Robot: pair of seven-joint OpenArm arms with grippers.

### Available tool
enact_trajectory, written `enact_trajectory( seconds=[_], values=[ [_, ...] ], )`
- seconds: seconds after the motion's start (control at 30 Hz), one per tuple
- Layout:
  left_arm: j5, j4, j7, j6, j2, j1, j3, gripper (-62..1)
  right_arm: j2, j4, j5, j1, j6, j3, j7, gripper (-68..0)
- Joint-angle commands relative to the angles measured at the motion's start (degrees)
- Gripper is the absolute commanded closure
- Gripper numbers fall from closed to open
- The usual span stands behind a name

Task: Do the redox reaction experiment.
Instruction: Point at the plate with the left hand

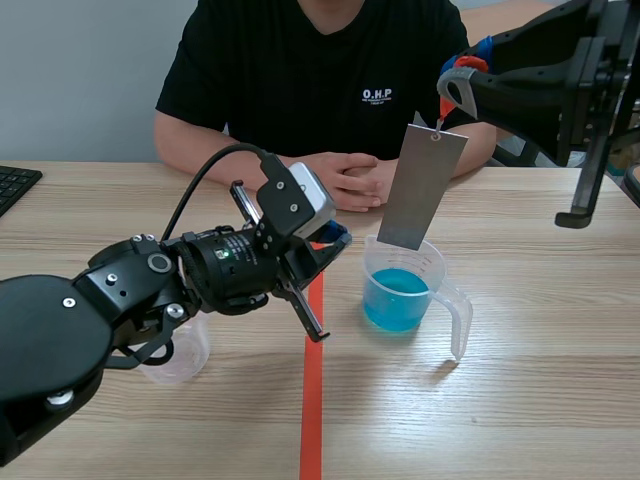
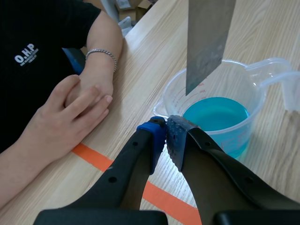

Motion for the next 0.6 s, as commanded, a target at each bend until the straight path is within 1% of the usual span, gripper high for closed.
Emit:
enact_trajectory(
  seconds=[0.0,0.13,0.57],
  values=[
    [-0.4,0.4,-0.6,0.2,0.5,-1.1,-0.2,-5.1,0.0,0.3,0.9,0.8,-0.4,0.4,0.9,-1.5],
    [1.0,-0.2,-0.5,0.4,1.4,-1.6,-0.2,-5.1,0.0,0.3,0.9,0.8,-0.4,0.4,0.9,-1.5],
    [1.0,-0.2,-1.0,0.1,1.4,-1.8,-0.2,-5.1,0.0,0.3,0.9,0.8,-0.4,0.4,0.9,-1.5]
  ],
)
